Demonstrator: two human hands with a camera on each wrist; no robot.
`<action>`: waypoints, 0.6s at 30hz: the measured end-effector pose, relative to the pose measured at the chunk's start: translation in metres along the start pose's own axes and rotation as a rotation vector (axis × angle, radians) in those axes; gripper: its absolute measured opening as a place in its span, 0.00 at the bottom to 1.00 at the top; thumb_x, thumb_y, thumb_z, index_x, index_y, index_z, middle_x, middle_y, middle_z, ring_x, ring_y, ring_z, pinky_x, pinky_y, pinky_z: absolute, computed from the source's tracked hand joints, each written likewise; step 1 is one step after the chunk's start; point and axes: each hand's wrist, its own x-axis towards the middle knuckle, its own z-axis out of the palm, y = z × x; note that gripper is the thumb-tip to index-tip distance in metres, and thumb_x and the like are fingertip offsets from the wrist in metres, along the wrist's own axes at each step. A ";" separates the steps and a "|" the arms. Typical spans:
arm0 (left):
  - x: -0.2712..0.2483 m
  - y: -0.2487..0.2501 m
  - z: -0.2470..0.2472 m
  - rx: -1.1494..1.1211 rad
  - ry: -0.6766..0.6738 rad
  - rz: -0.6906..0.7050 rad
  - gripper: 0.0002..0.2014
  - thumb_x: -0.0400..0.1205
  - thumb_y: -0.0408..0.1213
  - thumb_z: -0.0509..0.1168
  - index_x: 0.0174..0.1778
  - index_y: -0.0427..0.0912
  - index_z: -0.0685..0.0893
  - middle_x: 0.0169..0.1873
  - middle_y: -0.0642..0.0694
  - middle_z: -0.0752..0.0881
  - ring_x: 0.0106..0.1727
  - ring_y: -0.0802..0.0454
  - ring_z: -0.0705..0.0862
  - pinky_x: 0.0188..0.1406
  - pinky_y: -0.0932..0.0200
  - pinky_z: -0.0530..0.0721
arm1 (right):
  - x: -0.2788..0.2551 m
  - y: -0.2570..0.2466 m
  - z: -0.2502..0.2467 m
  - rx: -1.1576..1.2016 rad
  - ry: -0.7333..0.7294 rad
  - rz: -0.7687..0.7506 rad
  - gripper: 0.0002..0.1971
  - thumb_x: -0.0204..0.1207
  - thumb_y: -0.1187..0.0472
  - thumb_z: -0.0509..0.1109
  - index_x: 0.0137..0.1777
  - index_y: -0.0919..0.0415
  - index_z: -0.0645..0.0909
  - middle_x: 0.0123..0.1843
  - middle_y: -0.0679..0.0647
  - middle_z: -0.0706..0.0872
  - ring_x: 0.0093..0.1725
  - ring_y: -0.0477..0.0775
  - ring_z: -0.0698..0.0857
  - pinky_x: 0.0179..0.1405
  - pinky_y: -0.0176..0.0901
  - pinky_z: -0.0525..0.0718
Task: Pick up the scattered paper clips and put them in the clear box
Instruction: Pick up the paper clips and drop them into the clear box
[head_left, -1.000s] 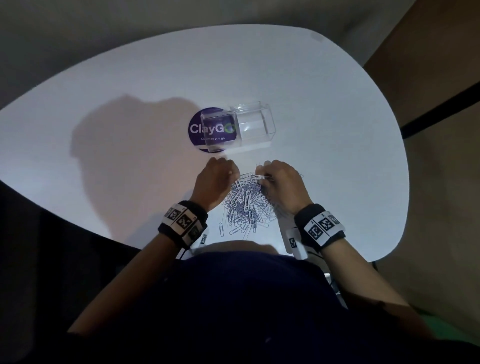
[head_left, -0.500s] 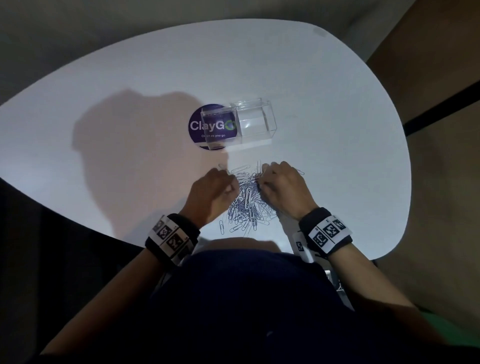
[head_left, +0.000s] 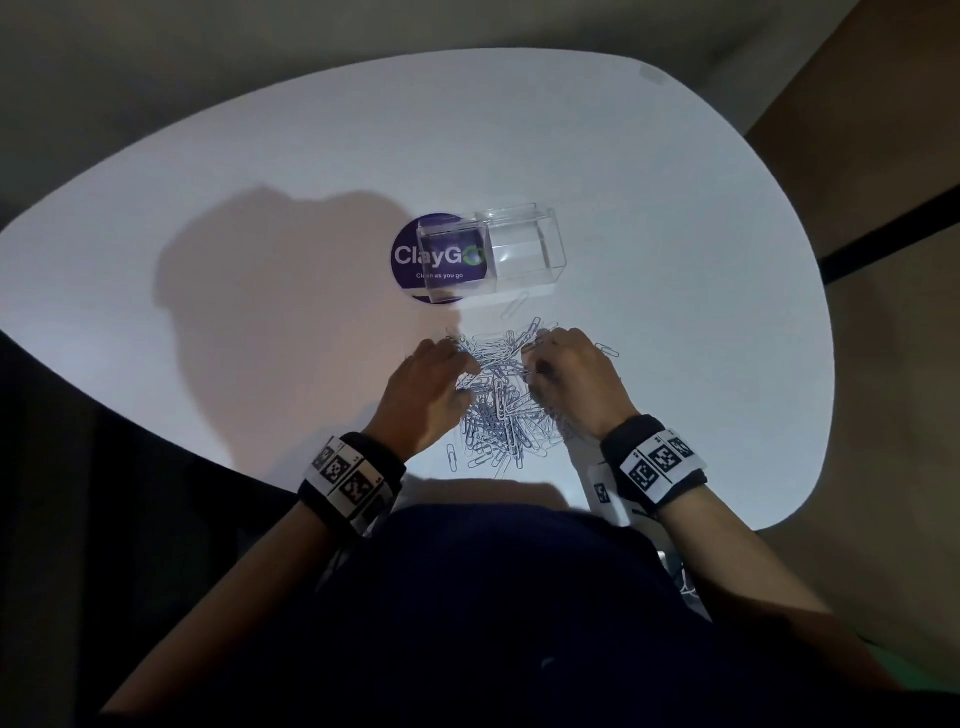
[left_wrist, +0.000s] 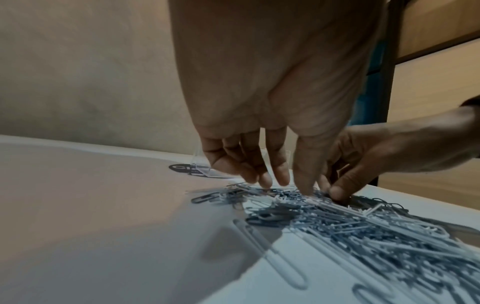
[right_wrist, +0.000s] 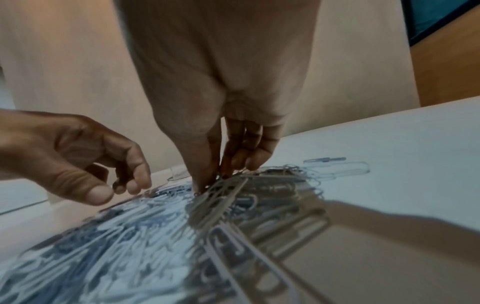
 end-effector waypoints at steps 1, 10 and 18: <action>0.001 0.001 0.001 0.003 0.028 0.012 0.13 0.73 0.33 0.74 0.52 0.41 0.84 0.47 0.44 0.83 0.47 0.44 0.77 0.40 0.51 0.79 | 0.000 0.001 -0.002 0.028 0.005 0.015 0.05 0.73 0.69 0.73 0.38 0.61 0.83 0.43 0.53 0.86 0.47 0.55 0.80 0.41 0.48 0.76; 0.016 0.009 0.014 0.199 -0.064 0.063 0.20 0.70 0.41 0.76 0.58 0.44 0.83 0.50 0.44 0.80 0.50 0.45 0.78 0.44 0.51 0.81 | -0.001 0.009 -0.018 0.656 0.062 0.331 0.07 0.76 0.67 0.76 0.46 0.53 0.88 0.41 0.57 0.90 0.40 0.50 0.88 0.47 0.42 0.89; 0.018 0.006 0.018 0.097 0.026 0.085 0.06 0.73 0.35 0.76 0.43 0.43 0.86 0.39 0.46 0.81 0.45 0.45 0.79 0.40 0.49 0.82 | 0.003 0.002 -0.024 0.999 -0.022 0.527 0.09 0.76 0.75 0.72 0.39 0.62 0.86 0.38 0.69 0.86 0.29 0.54 0.82 0.28 0.38 0.82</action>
